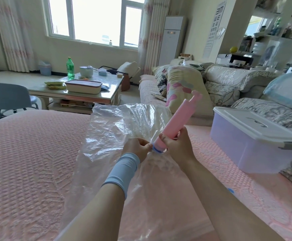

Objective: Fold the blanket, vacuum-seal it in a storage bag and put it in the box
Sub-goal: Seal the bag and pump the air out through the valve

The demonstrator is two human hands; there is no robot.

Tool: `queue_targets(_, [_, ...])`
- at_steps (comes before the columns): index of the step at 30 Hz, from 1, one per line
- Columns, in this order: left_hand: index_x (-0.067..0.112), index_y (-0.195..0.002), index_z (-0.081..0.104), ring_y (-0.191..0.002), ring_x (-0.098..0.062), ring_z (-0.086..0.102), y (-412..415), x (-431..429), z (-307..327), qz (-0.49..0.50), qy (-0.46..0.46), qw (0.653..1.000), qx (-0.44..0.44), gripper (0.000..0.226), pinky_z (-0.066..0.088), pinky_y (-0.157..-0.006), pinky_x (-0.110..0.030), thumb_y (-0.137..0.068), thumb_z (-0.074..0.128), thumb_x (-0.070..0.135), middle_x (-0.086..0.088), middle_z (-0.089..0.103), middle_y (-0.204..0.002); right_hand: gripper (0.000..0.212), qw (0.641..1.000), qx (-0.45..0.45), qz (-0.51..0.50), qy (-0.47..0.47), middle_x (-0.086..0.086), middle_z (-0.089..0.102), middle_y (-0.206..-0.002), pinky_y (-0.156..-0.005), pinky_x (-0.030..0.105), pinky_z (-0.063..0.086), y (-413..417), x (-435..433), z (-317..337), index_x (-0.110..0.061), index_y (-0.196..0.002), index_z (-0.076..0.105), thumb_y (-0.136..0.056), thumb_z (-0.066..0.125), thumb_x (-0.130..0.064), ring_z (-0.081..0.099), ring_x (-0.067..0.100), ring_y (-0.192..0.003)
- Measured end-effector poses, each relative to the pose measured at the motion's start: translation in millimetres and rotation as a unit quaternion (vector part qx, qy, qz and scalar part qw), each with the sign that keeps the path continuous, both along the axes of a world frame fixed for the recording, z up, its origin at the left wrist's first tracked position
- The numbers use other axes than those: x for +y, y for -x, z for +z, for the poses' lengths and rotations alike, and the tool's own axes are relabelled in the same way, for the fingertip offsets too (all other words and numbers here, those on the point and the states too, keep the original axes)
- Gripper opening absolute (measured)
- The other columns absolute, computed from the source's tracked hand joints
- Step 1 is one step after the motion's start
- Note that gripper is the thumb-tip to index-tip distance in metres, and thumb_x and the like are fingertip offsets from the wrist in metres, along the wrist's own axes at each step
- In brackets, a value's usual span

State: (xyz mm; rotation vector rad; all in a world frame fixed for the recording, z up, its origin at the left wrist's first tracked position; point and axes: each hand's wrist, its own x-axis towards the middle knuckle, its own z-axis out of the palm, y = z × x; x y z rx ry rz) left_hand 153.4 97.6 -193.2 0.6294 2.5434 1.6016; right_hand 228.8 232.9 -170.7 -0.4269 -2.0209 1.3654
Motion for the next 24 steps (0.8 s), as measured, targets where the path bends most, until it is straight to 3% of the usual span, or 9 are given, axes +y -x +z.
queue_targets(1, [0.026, -0.088, 0.07, -0.09, -0.018, 0.065, -1, -1, -1, -0.011, 0.029, 0.999, 0.03, 0.012, 0.052, -0.082, -0.028, -0.086, 0.068, 0.037, 0.005, 0.071, -0.09, 0.053, 1.0, -0.008, 0.007, -0.015, 0.002, 0.064, -0.104, -0.079, 0.036, 0.059, 0, 1, -1, -0.015, -0.123, 0.046, -0.083, 0.08, -0.022, 0.068, 0.016, -0.089])
queue_targets(3, [0.026, -0.123, 0.055, -0.12, -0.022, 0.049, -4, -5, -8, -0.048, 0.122, 0.99, 0.056, 0.065, 0.041, -0.103, -0.037, -0.071, 0.066, 0.063, -0.001, 0.053, -0.126, 0.053, 0.998, -0.024, 0.022, -0.05, -0.002, 0.064, -0.101, -0.076, 0.036, 0.059, 0, 3, -4, -0.019, -0.119, 0.046, -0.08, 0.081, -0.021, 0.068, 0.013, -0.087])
queue_targets(5, [0.042, -0.147, 0.017, -0.145, -0.025, 0.012, -7, -17, -21, -0.084, 0.24, 0.967, 0.018, 0.12, 0.021, -0.116, -0.053, -0.043, 0.059, 0.083, 0.003, 0.01, -0.157, 0.054, 0.995, -0.036, 0.036, -0.09, -0.007, 0.064, -0.097, -0.072, 0.032, 0.055, -1, 5, -9, -0.023, -0.115, 0.046, -0.076, 0.083, -0.021, 0.067, 0.009, -0.084])
queue_targets(6, [0.05, -0.147, -0.004, -0.148, -0.026, -0.007, -7, -24, -30, -0.094, 0.306, 0.947, 0.003, 0.132, 0.011, -0.115, -0.062, -0.036, 0.059, 0.086, 0.008, -0.012, -0.16, 0.055, 0.992, -0.047, 0.046, -0.104, -0.008, 0.064, -0.096, -0.073, 0.031, 0.053, -1, 5, -12, -0.023, -0.116, 0.046, -0.076, 0.083, -0.022, 0.066, 0.009, -0.084])
queue_targets(9, [0.053, -0.137, -0.03, -0.144, -0.032, -0.026, -7, -47, -54, -0.083, 0.438, 0.895, -0.034, 0.141, 0.002, -0.105, -0.076, -0.038, 0.063, 0.09, 0.017, -0.037, -0.151, 0.062, 0.978, -0.121, 0.085, -0.144, -0.007, 0.065, -0.1, -0.079, 0.034, 0.054, -2, -1, -24, -0.022, -0.122, 0.043, -0.076, 0.084, -0.03, 0.066, 0.017, -0.092])
queue_targets(14, [0.047, -0.141, -0.029, -0.144, -0.032, -0.025, -9, -60, -40, -0.091, 0.479, 0.871, -0.064, 0.146, 0.007, -0.112, -0.07, -0.041, 0.071, 0.084, 0.007, -0.039, -0.151, 0.055, 0.946, -0.16, 0.138, -0.248, -0.008, 0.055, -0.096, -0.061, 0.023, 0.037, -2, -19, -30, -0.046, -0.104, 0.026, -0.077, 0.075, -0.043, 0.054, 0.019, -0.084])
queue_targets(19, [0.048, -0.149, 0.013, -0.147, -0.022, 0.01, -23, -58, 12, -0.11, 0.217, 0.967, 0.073, 0.116, 0.019, -0.117, -0.047, -0.051, 0.071, 0.072, 0.007, 0.005, -0.161, 0.053, 0.936, -0.155, 0.134, -0.285, -0.005, 0.049, -0.103, -0.068, 0.032, 0.032, -3, -19, -27, -0.031, -0.116, 0.034, -0.082, 0.075, -0.039, 0.049, 0.022, -0.093])
queue_targets(22, [0.055, -0.13, 0.043, -0.125, -0.012, 0.045, -36, -52, 31, -0.111, -0.005, 0.989, 0.095, 0.079, 0.04, -0.1, -0.026, -0.06, 0.079, 0.051, 0.015, 0.047, -0.134, 0.053, 0.946, -0.151, 0.13, -0.254, 0.001, 0.055, -0.105, -0.066, 0.03, 0.035, -4, -20, -27, -0.03, -0.112, 0.038, -0.078, 0.078, -0.036, 0.057, 0.026, -0.097])
queue_targets(24, [0.059, -0.115, 0.049, -0.103, -0.013, 0.061, -42, -47, 35, -0.118, -0.113, 0.985, 0.062, 0.065, 0.05, -0.084, -0.017, -0.07, 0.084, 0.027, 0.017, 0.061, -0.111, 0.062, 0.946, -0.155, 0.137, -0.248, -0.002, 0.055, -0.113, -0.079, 0.03, 0.042, -8, -19, -30, -0.032, -0.12, 0.041, -0.073, 0.081, -0.037, 0.055, 0.022, -0.108])
